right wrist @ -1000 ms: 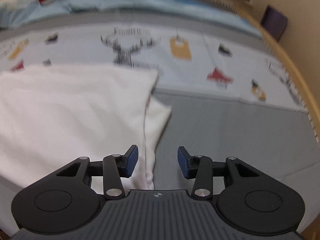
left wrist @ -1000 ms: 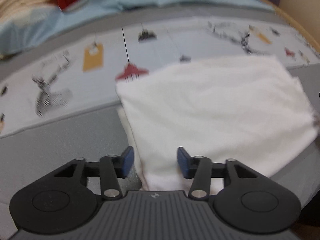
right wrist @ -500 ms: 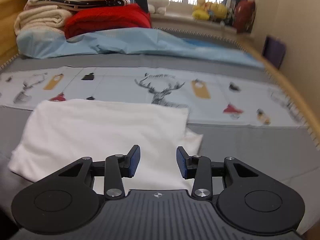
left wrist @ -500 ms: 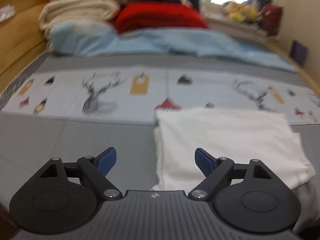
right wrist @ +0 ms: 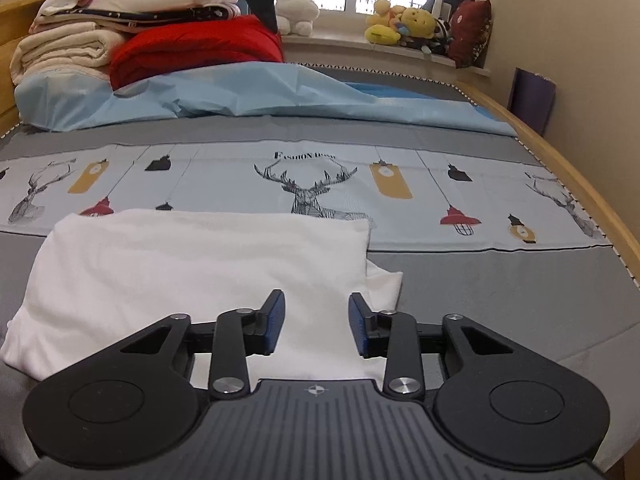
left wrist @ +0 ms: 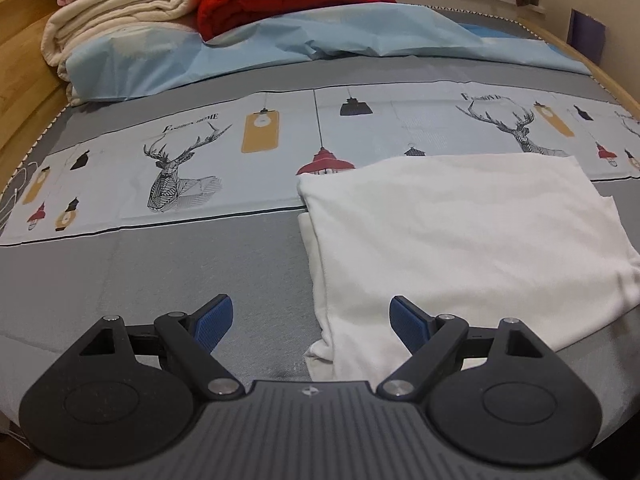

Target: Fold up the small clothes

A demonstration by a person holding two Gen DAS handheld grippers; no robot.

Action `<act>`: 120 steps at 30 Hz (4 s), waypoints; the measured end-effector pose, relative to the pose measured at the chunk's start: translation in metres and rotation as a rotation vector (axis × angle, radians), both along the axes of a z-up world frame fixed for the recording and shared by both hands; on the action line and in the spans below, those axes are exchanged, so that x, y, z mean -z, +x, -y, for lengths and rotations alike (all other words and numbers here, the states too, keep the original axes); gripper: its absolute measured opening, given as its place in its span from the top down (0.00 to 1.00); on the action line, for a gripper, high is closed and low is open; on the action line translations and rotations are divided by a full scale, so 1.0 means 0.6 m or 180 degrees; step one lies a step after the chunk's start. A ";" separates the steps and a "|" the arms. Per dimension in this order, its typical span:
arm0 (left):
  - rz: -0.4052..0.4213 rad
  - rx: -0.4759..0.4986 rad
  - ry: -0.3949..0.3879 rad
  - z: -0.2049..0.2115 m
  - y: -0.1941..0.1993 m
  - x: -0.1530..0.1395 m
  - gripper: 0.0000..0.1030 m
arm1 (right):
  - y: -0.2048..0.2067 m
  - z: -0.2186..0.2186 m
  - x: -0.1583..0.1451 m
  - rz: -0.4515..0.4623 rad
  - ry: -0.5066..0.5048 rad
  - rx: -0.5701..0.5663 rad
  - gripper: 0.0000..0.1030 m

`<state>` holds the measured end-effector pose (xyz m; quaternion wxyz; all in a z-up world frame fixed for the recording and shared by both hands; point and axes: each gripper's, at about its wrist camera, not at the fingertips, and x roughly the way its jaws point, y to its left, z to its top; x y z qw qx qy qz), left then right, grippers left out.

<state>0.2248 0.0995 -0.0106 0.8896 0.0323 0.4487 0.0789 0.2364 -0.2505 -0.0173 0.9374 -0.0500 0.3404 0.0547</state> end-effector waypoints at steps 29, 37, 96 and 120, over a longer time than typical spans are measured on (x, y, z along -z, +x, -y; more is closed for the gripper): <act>-0.0060 0.0116 -0.0467 -0.021 -0.009 0.006 0.13 | -0.020 -0.202 0.026 -0.0242 -0.0057 -0.0976 0.67; -0.0069 0.0183 -0.0294 -0.024 -0.011 0.011 0.13 | -0.036 -0.279 0.032 -0.0297 0.0036 -0.1235 0.67; -0.0390 -0.0895 -0.2122 -0.240 0.123 0.139 0.18 | -0.158 -0.521 0.160 -0.0324 -0.1130 -0.3080 0.71; -0.0792 -0.0377 -0.2444 -0.183 0.206 0.208 0.63 | -0.142 -0.465 0.054 0.0047 -0.0208 -0.2796 0.93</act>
